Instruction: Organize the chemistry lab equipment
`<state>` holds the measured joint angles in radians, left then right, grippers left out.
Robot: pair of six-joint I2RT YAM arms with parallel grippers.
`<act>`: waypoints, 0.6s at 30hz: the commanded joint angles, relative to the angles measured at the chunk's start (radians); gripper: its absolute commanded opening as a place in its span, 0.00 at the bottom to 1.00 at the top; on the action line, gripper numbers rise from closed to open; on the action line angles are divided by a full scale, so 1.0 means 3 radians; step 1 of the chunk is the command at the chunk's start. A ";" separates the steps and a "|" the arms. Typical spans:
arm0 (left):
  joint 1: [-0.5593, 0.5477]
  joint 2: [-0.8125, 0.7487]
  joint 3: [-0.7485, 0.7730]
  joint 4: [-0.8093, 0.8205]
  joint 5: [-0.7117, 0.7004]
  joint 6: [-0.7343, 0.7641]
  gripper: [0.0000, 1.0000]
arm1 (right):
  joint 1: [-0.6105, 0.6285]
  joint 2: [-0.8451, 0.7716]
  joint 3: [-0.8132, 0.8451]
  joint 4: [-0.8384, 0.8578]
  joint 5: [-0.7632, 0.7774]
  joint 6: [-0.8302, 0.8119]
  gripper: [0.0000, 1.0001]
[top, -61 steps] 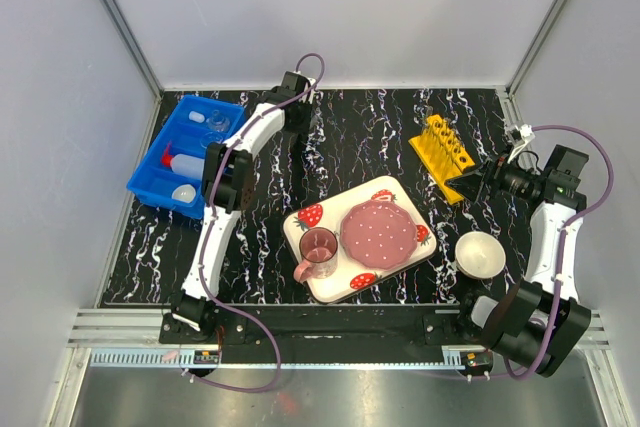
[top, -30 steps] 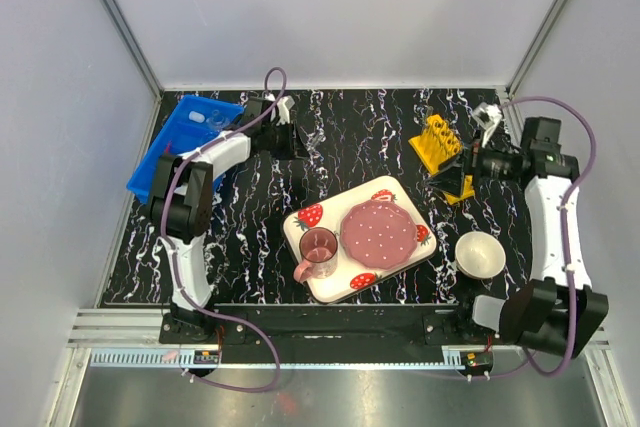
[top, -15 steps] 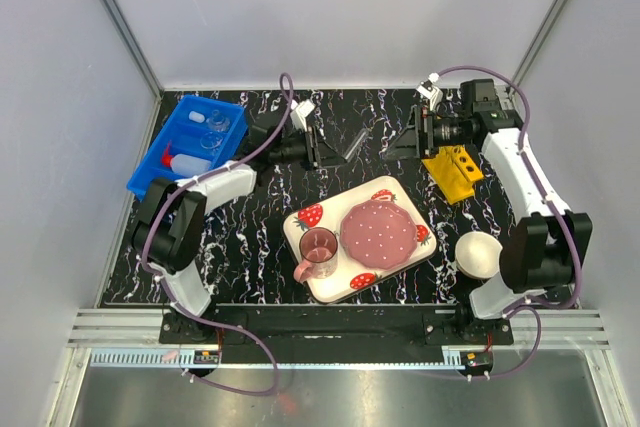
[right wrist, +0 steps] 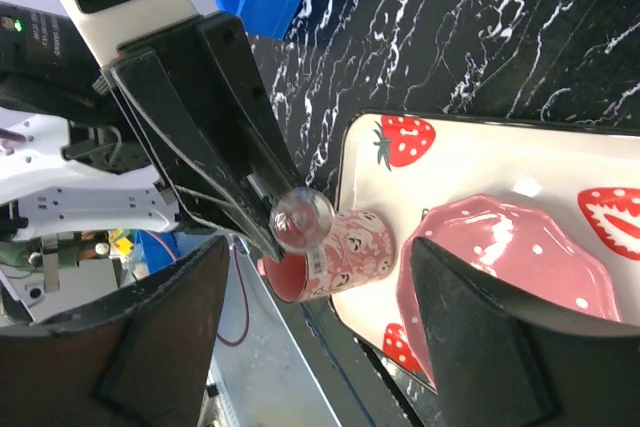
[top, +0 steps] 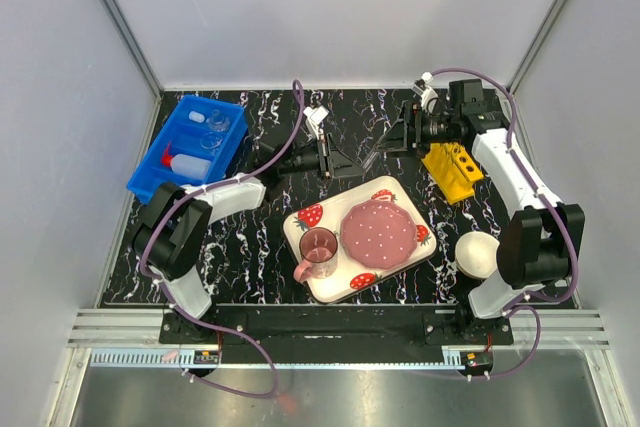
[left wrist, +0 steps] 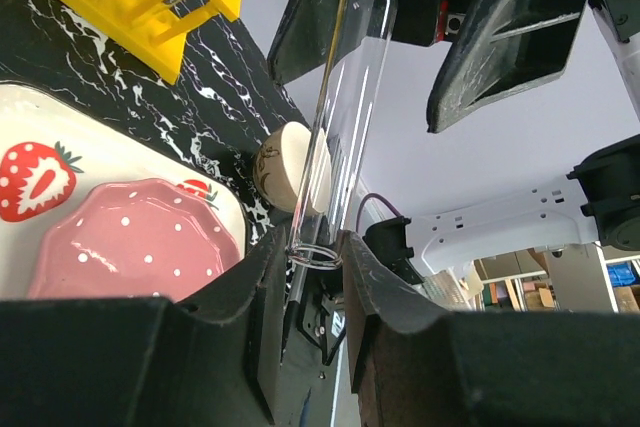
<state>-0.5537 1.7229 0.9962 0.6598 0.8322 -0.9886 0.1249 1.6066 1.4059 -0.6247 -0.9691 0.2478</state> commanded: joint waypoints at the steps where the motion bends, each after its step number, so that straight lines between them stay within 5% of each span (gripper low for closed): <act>1: -0.0041 -0.0134 -0.0028 0.0373 0.0033 -0.0069 0.16 | 0.0064 -0.0022 -0.0018 0.0236 0.0019 0.0181 0.76; 5: -0.0082 -0.0119 -0.0033 0.0373 0.0033 -0.0064 0.16 | 0.0080 -0.0027 -0.0038 0.0313 -0.0011 0.0243 0.66; 13: -0.0138 -0.0149 -0.0094 0.0347 0.0003 -0.0044 0.17 | 0.0095 -0.0124 -0.0100 0.0308 0.0116 0.0182 0.27; 18: -0.0133 -0.0200 -0.0120 0.0255 -0.0033 -0.0008 0.29 | 0.0095 -0.0308 -0.0248 0.0430 0.0071 0.0202 0.18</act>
<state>-0.5903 1.7229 0.9607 0.6872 0.8257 -1.0103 0.1490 1.5955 1.3624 -0.5533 -0.9611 0.3157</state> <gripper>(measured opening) 0.274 0.304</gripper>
